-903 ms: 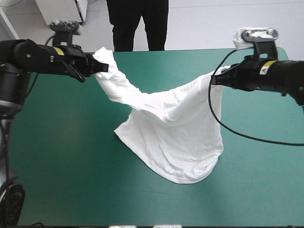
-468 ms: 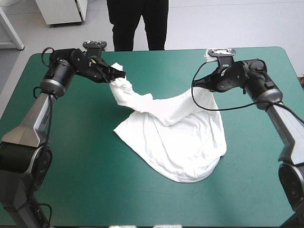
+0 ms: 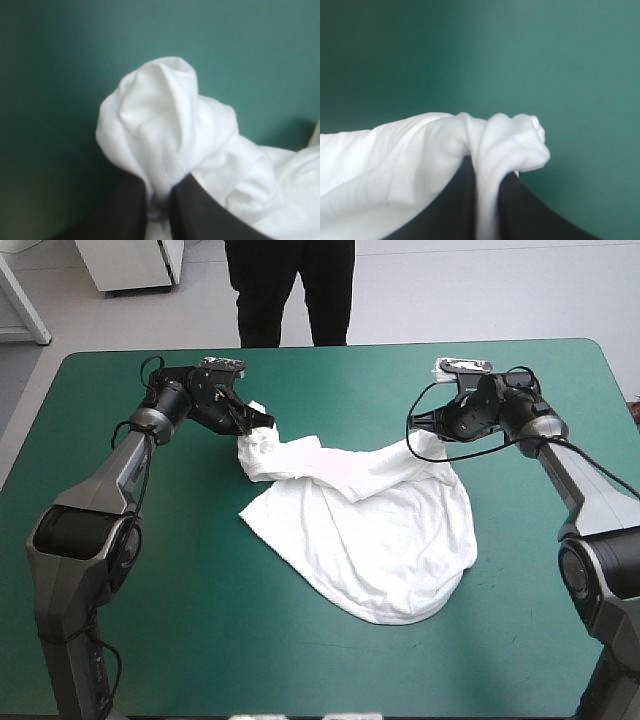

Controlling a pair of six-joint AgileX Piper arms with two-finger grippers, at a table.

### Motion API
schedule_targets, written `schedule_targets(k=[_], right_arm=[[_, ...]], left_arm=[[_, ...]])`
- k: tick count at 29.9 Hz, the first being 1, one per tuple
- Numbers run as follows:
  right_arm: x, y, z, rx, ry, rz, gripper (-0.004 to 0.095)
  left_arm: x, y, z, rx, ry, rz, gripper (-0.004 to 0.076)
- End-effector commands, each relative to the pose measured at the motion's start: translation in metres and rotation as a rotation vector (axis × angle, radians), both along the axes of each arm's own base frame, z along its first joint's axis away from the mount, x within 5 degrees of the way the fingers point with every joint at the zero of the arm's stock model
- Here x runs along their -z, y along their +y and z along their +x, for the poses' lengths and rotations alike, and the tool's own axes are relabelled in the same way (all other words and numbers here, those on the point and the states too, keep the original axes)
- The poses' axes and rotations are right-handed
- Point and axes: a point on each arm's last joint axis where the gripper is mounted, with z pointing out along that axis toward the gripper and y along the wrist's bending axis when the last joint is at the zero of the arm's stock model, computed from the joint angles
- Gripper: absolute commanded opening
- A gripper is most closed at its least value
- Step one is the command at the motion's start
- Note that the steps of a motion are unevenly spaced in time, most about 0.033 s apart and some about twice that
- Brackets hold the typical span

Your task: Fold the cloth

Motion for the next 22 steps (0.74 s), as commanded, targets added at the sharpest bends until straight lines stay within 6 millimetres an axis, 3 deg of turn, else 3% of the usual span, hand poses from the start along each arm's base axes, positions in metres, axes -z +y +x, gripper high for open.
schedule_targets(k=[1,4,7,15,22], right_arm=[[-0.034,-0.004,-0.004,-0.014,-0.106,0.002,0.0262],[-0.035,-0.004,-0.007,-0.018,-0.078,0.002,0.0474],[-0.042,-0.004,-0.01,-0.021,-0.057,0.003,0.0555],[-0.086,-0.009,-0.033,-0.029,-0.084,-0.009,0.0554],[-0.118,-0.017,-0.072,-0.043,-0.039,-0.03,0.0554]], left_arm=[[-0.041,0.001,-0.007,0.037,-0.106,-0.006,0.0241],[-0.05,-0.001,-0.009,0.039,-0.089,-0.023,0.0427],[-0.067,0.0,-0.01,0.037,-0.096,-0.024,0.052],[-0.126,0.003,-0.023,0.061,-0.153,-0.01,0.051],[-0.162,0.013,-0.056,0.041,-0.142,0.034,0.0498]])
